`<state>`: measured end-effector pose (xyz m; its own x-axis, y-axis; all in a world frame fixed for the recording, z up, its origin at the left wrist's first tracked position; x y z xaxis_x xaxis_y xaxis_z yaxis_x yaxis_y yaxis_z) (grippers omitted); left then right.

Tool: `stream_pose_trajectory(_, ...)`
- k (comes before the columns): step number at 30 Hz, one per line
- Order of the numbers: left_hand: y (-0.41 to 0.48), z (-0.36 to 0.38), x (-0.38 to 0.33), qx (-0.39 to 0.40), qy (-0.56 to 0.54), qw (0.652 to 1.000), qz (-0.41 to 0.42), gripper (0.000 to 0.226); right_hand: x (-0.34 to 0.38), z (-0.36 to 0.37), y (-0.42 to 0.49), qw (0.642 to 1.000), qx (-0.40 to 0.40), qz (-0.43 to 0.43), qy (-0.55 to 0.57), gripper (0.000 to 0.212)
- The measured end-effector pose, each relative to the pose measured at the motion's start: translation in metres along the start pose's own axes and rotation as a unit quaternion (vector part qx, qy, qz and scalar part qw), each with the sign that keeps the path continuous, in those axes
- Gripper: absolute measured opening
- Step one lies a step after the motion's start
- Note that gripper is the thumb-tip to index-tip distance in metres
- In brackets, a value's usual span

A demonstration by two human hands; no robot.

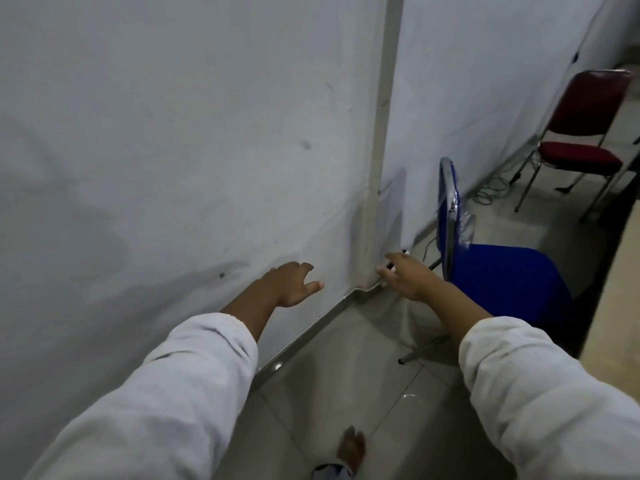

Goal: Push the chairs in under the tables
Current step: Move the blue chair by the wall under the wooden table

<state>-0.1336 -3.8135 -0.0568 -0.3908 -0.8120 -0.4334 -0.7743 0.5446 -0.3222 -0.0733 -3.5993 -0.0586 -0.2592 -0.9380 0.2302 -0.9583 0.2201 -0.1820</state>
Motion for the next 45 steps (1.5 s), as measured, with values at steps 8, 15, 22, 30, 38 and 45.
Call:
stream_pose_trajectory(8, 0.185, -0.018, -0.084, 0.065, -0.001, 0.995, 0.076, 0.068, -0.100, -0.058, 0.123, 0.990, -0.091, 0.088, 0.065, 0.048)
stream_pose_trajectory(15, 0.299, -0.034, -0.146, 0.105, -0.158, 0.977, 0.100, 0.064, -0.164, -0.104, 0.183, 0.954, -0.240, 0.179, 0.002, 0.028)
stream_pose_trajectory(22, 0.398, -0.034, -0.195, 0.144, -0.205, 0.960, 0.123, 0.061, -0.218, -0.105, 0.217, 0.915, -0.272, 0.297, -0.002, 0.041)
stream_pose_trajectory(30, 0.494, -0.026, -0.264, 0.187, -0.211, 0.935, 0.214, 0.066, -0.258, -0.083, 0.264, 0.883, -0.202, 0.403, 0.126, 0.059)
stream_pose_trajectory(38, 0.544, -0.028, -0.325, 0.151, -0.206, 0.920, 0.297, 0.066, -0.264, -0.069, 0.261, 0.883, -0.116, 0.426, 0.159, 0.056)
stream_pose_trajectory(45, 0.548, -0.005, -0.334, 0.171, -0.193, 0.918, 0.303, 0.066, -0.262, -0.064, 0.242, 0.896, -0.087, 0.409, 0.149, 0.050)
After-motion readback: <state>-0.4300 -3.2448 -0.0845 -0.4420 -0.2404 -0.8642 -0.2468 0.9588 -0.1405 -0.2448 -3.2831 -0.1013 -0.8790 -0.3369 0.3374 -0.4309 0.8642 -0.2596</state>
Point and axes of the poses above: each hand's wrist, its own y-axis towards the middle knuckle, its own z-axis out of the palm, x = y × z, the point moved 9 cm from there along y, towards the middle knuckle, and after that the axes turned 13 degrees about -y, right-handed, at the moved point
